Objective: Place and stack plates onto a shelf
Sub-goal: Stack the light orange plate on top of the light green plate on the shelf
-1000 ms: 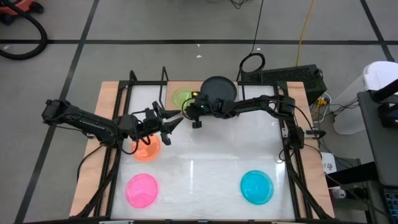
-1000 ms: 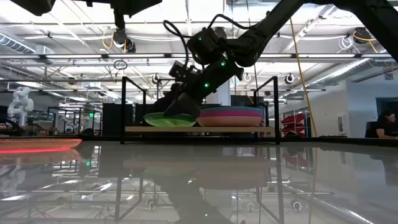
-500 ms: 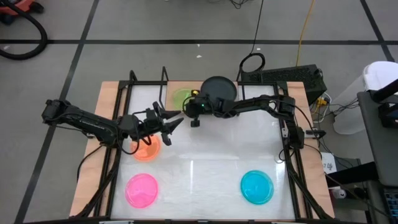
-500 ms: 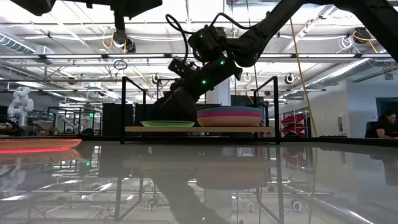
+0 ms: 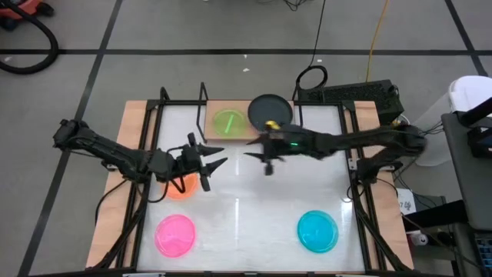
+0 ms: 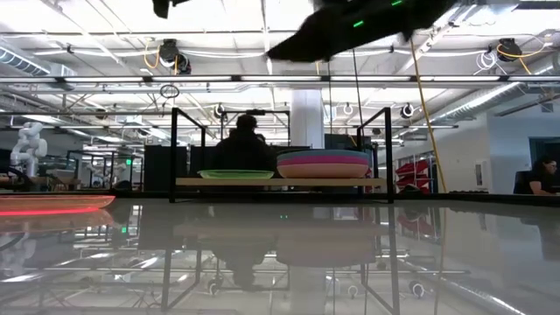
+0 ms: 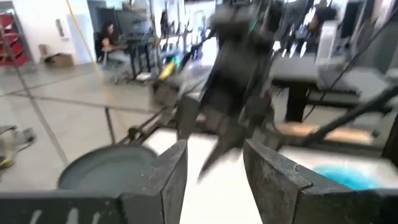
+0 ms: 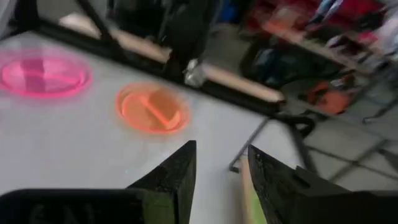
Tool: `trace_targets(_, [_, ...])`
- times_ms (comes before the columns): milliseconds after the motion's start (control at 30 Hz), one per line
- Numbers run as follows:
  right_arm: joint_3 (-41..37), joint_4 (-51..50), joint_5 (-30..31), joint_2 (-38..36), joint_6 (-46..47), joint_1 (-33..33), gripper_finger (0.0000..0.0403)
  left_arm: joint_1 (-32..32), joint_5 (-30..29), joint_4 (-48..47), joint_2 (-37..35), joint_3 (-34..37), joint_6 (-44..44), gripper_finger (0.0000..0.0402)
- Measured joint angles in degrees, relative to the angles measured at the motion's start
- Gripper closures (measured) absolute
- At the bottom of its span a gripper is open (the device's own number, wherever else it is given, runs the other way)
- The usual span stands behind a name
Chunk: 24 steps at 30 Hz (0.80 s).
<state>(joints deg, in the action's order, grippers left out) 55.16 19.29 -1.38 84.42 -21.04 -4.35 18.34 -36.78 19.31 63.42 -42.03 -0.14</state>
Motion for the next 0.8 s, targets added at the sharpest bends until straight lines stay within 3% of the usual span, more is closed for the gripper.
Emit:
trace_targets(167, [-15.39, 9.02, 1.59, -14.19, 3.58, 3.37, 0.0277, 0.67, -2.87, -10.11, -0.02, -0.15, -4.87, 0.0238])
trace_targets(300, [-24.17, 11.02, 7.82, -25.28, 4.86, 4.97, 0.0277, -0.13, -1.23, -24.77, 2.39, -0.90, -18.69, 0.0238])
trace_targets(400, [-28.76, 10.61, 12.29, -31.54, 6.40, 5.43, 0.0277, -0.82, 2.81, -39.18, 4.56, -5.99, -29.79, 0.0238])
trace_targets(567, [-32.86, 12.85, 11.93, -37.75, 7.22, 5.72, 0.0277, -1.33, 11.42, -63.24, 11.95, -16.85, -36.58, 0.0238])
trace_targets(700, [-34.21, 12.41, 12.02, -39.28, 7.89, 5.71, 0.0277, -0.40, 19.09, -73.00, 17.73, -22.46, -39.06, 0.0238])
trace_targets(800, [-34.19, 11.48, 11.99, -39.28, 8.89, 5.76, 0.0277, 1.80, 20.97, -74.83, 21.39, -23.12, -38.99, 0.0238])
